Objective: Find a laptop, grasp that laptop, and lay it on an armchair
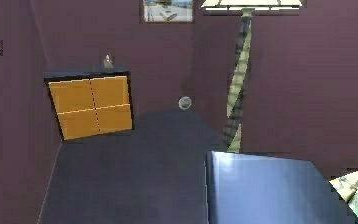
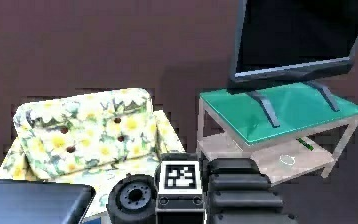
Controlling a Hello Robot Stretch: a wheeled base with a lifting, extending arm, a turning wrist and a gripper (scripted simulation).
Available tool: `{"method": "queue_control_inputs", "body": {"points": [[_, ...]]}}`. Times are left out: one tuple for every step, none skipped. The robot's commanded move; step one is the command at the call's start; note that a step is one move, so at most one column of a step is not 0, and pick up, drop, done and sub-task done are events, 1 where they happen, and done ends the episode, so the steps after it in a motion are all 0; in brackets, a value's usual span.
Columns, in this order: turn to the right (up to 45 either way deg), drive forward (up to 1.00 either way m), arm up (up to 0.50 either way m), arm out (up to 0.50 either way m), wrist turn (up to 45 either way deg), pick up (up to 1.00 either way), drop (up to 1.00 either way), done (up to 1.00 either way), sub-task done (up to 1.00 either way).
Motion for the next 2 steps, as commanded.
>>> {"method": "queue_control_inputs", "body": {"points": [[-42.0, 0.00, 0.00, 0.00, 0.0, 0.00, 0.00, 0.00, 0.00], [0.0, 0.00, 0.00, 0.34, 0.0, 0.00, 0.00, 0.00, 0.00]]}}
